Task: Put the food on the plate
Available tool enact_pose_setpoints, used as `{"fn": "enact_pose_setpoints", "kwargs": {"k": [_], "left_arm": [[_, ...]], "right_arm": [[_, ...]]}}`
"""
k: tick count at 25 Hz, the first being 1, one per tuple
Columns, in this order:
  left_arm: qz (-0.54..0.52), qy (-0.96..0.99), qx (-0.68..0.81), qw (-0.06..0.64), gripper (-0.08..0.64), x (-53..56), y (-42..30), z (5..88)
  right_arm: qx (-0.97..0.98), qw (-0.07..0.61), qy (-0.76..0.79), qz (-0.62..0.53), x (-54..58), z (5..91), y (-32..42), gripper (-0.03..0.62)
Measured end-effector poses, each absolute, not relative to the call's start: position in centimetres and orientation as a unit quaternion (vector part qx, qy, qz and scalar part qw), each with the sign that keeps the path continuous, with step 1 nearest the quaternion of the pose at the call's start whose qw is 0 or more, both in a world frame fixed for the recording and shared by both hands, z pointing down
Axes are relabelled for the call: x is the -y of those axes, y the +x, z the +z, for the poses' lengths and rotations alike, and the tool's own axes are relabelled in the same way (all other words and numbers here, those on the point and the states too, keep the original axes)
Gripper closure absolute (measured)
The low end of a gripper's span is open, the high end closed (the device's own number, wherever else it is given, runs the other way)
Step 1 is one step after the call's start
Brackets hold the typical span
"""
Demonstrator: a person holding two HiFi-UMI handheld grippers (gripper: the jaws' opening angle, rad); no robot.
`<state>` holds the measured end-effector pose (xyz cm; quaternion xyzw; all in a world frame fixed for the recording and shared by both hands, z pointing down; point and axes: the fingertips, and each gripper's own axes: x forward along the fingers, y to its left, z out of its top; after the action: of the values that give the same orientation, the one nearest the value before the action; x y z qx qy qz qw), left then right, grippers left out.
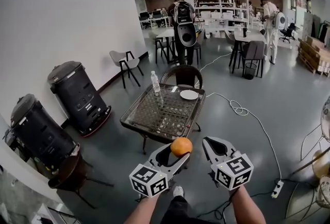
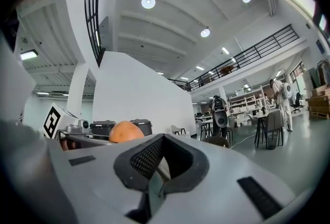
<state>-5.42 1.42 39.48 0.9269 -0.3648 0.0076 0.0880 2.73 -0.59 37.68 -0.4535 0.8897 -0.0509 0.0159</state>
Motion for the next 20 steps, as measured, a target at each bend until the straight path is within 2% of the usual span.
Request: {"fn": "enact_pose_setpoints", "kwargs": {"k": [8, 20], "left_arm": [[0.004, 0.938, 0.334, 0.088, 0.276, 6.3, -4.8, 39.6], [0.005, 0.951, 0.294, 0.098, 0.276, 19.1, -7.0, 39.2]], "right_arm": [[-0.877, 0.005, -0.478, -0.055, 7.5, 39.0, 3.1, 0.589], [-0.865, -0.011, -0.499, -0.056, 20.5, 38.8, -0.2, 0.589]]}}
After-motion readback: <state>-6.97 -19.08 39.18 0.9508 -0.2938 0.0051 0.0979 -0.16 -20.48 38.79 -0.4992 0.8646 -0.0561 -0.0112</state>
